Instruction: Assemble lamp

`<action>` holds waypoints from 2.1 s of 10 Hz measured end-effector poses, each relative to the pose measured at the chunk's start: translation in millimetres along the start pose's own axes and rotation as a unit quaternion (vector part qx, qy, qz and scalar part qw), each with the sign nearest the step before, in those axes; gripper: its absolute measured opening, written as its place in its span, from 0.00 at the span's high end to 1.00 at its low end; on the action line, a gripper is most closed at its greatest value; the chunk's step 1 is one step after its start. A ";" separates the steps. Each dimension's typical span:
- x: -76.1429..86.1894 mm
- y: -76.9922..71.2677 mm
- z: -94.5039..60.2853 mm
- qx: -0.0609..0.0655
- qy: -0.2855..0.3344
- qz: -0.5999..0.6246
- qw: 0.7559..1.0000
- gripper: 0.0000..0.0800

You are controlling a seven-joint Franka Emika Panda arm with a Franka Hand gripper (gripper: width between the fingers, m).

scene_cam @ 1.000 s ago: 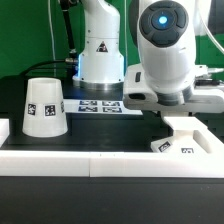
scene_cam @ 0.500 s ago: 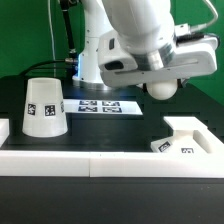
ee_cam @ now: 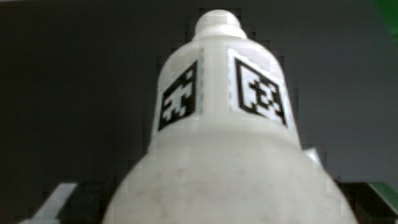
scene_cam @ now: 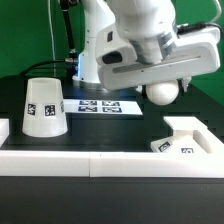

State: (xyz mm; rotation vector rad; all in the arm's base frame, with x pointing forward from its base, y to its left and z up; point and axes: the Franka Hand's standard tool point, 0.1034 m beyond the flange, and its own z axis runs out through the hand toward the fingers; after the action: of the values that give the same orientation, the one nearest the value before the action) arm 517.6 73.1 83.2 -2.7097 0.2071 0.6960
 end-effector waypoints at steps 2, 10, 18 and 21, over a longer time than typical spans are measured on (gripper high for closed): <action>2.3 3.7 -32.4 -0.010 0.078 -0.044 0.996 0.28; 31.7 28.7 -83.9 -0.139 0.394 -0.187 0.889 0.28; 43.2 -43.8 -107.3 -0.065 0.451 -0.093 0.885 0.28; 43.9 -48.7 -104.9 -0.063 0.452 -0.093 0.885 0.28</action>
Offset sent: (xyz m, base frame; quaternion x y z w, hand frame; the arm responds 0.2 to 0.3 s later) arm 0.0407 -0.0239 0.0445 -0.0661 0.2028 -0.2158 0.9529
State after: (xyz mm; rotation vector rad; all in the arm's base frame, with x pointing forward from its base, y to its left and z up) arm 612.9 79.0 161.9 -2.9072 0.1080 -0.6740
